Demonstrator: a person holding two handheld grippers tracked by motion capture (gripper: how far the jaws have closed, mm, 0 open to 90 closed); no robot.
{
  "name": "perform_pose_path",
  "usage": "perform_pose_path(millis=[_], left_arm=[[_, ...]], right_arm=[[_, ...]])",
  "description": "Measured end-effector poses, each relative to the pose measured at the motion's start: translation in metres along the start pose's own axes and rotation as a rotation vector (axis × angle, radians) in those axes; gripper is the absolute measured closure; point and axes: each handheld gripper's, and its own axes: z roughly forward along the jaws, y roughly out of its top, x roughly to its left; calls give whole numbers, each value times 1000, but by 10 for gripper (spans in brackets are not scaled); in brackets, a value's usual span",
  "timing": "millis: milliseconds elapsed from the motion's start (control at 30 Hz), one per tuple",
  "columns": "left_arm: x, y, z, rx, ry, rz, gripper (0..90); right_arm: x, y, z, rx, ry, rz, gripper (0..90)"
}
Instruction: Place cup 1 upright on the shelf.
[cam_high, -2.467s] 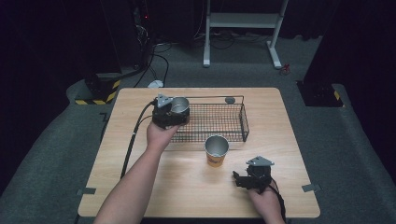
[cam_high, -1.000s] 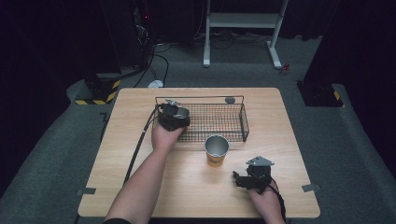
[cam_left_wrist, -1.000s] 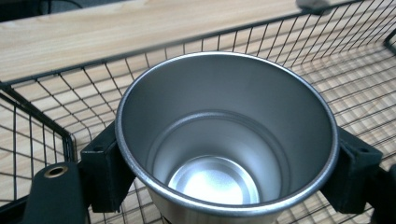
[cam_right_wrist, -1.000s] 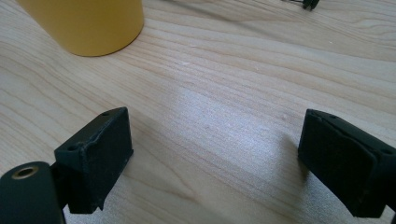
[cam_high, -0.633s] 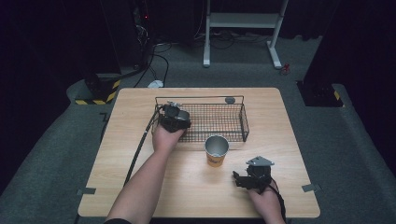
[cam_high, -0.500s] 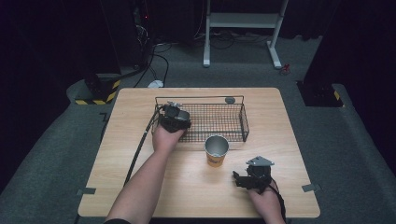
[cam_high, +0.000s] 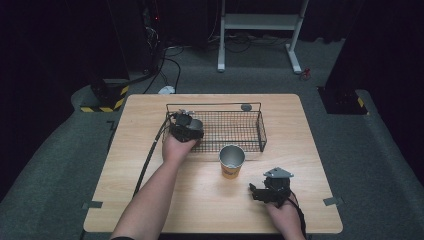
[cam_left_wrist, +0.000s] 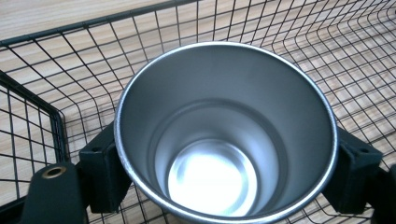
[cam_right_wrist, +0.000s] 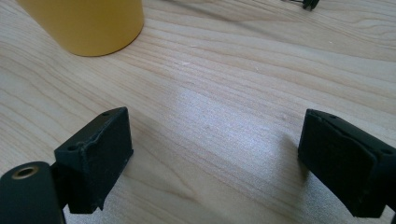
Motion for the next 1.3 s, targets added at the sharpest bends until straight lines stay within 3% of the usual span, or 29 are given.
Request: perform_pose_path(millis=[533,800,1300], left_arm=[[-2,2,2,9,-5,-10,181],[-2,2,3,25,-2,-19,109],[2,6,-11,-63,-11,-16,20]], right_arm=[[0,0,0,0,0,1,94],[0,0,0,0,0,1,94],[0,0,0,0,0,1,94]])
